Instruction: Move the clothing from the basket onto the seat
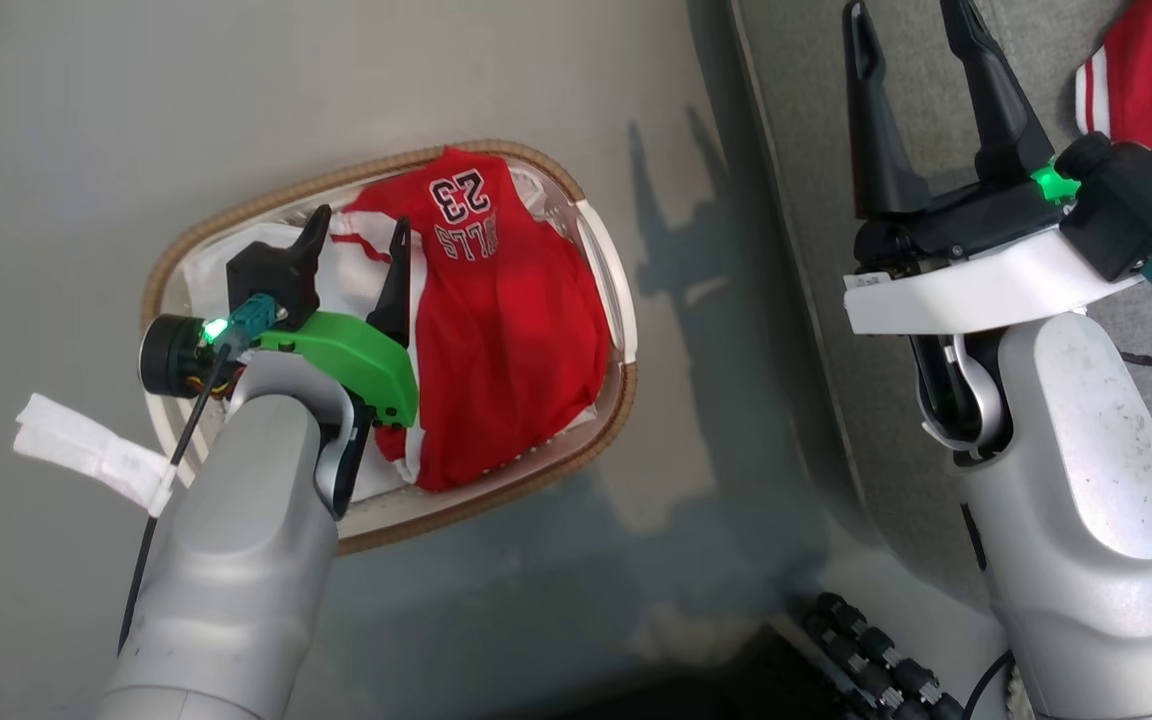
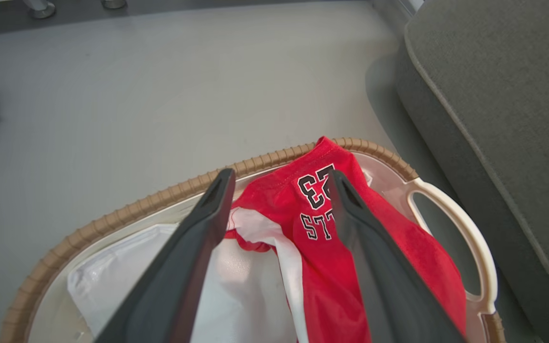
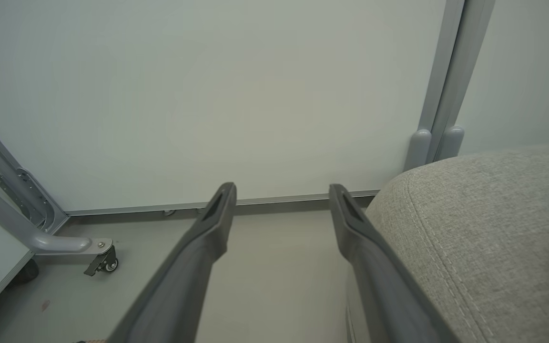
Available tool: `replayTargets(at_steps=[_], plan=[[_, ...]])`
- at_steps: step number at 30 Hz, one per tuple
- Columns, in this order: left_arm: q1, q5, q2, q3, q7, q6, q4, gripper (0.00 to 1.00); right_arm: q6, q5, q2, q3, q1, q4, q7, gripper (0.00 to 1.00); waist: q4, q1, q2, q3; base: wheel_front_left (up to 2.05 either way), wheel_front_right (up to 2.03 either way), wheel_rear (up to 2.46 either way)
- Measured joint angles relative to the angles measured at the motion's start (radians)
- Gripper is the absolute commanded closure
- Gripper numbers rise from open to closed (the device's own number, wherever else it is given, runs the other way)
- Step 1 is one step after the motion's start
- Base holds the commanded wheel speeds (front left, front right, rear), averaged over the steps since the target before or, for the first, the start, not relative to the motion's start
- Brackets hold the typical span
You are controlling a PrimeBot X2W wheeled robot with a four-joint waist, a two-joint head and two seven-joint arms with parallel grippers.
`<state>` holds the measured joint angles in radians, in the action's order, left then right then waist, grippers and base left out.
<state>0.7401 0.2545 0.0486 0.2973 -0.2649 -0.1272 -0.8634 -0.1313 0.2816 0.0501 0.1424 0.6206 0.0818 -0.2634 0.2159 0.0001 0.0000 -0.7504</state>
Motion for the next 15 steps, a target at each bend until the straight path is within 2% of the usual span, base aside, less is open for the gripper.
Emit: replayTargets(at_steps=[10, 15], plan=[[0.080, 0.046, 0.000, 0.055, 0.000, 0.000, -0.154, 0.00, 0.000, 0.001, 0.000, 0.021, 0.016, -0.019, 0.000, 0.00, 0.038, 0.0000, 0.0000, -0.085, 0.00, 0.00, 0.00], [0.111, 0.076, 0.000, 0.097, 0.010, 0.000, -0.288, 0.00, 0.000, 0.006, 0.000, 0.029, 0.018, -0.025, 0.000, 0.00, 0.053, 0.0000, 0.0000, -0.116, 0.00, 0.00, 0.00]])
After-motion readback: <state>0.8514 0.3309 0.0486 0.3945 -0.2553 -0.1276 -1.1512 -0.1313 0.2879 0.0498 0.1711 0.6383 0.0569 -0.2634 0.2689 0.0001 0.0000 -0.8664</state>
